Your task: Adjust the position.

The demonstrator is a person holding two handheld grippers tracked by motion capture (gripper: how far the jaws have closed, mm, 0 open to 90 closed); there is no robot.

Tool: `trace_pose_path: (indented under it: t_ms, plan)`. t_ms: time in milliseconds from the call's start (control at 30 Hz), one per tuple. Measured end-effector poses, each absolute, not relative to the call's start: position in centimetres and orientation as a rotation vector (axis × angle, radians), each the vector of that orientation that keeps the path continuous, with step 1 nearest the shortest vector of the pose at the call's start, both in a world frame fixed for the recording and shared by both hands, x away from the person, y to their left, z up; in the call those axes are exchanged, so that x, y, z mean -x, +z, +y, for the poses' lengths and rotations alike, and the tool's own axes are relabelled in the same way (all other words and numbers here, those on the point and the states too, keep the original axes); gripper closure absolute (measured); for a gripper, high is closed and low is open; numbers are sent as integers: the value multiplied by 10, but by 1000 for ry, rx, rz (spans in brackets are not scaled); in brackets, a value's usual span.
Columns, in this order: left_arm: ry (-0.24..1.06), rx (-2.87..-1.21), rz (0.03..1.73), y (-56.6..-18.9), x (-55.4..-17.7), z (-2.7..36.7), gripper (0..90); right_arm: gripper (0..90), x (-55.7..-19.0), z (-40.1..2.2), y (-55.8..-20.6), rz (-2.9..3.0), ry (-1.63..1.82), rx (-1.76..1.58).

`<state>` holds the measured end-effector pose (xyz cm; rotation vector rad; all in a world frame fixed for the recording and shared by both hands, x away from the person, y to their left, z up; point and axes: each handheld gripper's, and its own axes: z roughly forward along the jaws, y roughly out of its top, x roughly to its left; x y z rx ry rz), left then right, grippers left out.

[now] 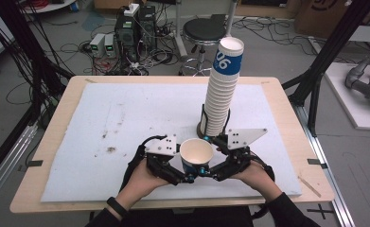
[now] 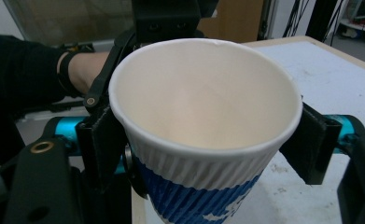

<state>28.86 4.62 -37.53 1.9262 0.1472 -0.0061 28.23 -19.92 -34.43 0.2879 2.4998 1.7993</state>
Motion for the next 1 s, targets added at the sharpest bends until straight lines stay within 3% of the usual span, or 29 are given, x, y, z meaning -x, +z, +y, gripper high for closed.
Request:
trace_pose_path:
  t_ms: [633,833,1000]
  plan:
    - [-15,-1862,154,-372,-288,49,285,217,-284,-200,-349,2426,2008,-366]
    - [-11,-1819,173,-369,-287,49,208,220,-286,-202,-348,2408,2014,-388]
    - [-21,-1789,185,-367,-286,48,193,226,-285,-201,-349,2398,2024,-385]
